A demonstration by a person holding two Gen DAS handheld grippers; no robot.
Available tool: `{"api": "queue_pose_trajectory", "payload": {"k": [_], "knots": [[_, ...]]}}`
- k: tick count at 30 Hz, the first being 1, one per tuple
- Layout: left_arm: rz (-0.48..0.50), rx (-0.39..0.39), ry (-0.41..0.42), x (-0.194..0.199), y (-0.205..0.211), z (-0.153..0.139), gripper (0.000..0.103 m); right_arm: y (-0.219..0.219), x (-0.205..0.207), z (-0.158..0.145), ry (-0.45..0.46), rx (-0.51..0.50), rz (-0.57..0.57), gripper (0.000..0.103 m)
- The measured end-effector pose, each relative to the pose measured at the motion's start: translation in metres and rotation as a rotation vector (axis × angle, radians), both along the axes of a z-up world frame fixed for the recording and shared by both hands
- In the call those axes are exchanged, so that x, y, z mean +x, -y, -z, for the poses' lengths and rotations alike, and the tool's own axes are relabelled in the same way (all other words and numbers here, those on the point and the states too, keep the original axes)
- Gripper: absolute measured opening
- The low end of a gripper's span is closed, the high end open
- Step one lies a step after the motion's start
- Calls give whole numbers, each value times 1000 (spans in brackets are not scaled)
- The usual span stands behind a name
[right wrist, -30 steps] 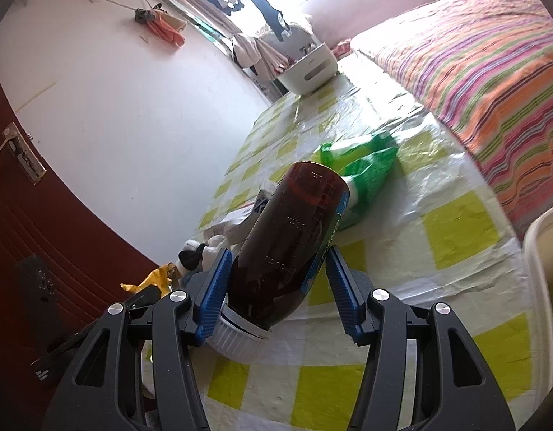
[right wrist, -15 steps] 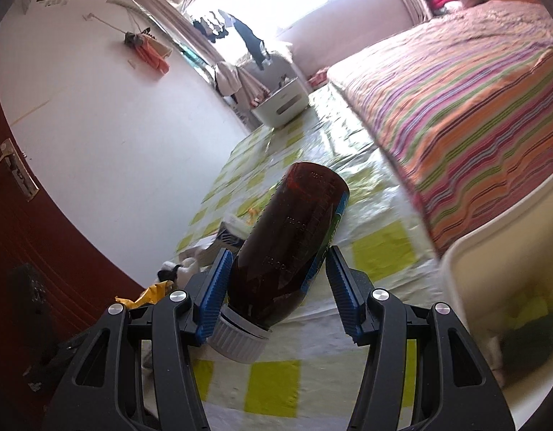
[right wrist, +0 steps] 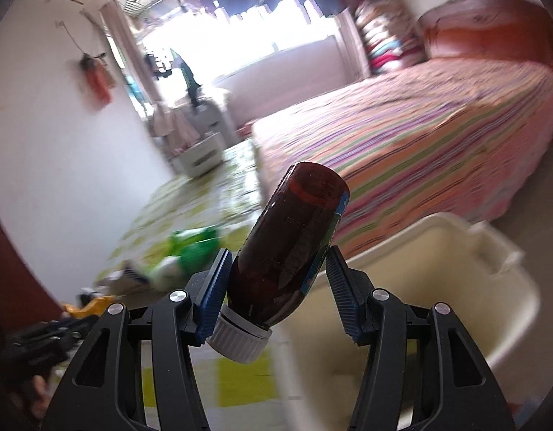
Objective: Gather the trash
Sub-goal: 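Drop the bottle and snack bag into the cream bin with both tools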
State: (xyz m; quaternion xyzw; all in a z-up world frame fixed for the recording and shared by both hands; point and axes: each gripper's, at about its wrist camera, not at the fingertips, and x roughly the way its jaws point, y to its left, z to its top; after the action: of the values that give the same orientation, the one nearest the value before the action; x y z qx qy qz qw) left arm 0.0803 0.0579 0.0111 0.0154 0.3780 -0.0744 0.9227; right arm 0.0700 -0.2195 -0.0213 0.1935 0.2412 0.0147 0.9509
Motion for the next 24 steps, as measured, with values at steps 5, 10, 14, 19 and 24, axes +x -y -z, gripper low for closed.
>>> {"api": "queue_pose_trajectory", "payload": {"k": [5,10,14,19,24], "knots": [[45,12,-1,0,24,-2,38,23,-9,3,-13,-16,86,54],[93,24,3,-1,48,-6,38,37,-11,6,-28,37,131,73],[138,29,6,-3,71,-9,38,44,-21,-2,22,61,170,75],[201,38,1,-6,99,-10,38,71,-42,-7,107,157,235,76],[256,37,-11,-5,129,-10,38,91,-60,-9,177,215,302,78]]}}
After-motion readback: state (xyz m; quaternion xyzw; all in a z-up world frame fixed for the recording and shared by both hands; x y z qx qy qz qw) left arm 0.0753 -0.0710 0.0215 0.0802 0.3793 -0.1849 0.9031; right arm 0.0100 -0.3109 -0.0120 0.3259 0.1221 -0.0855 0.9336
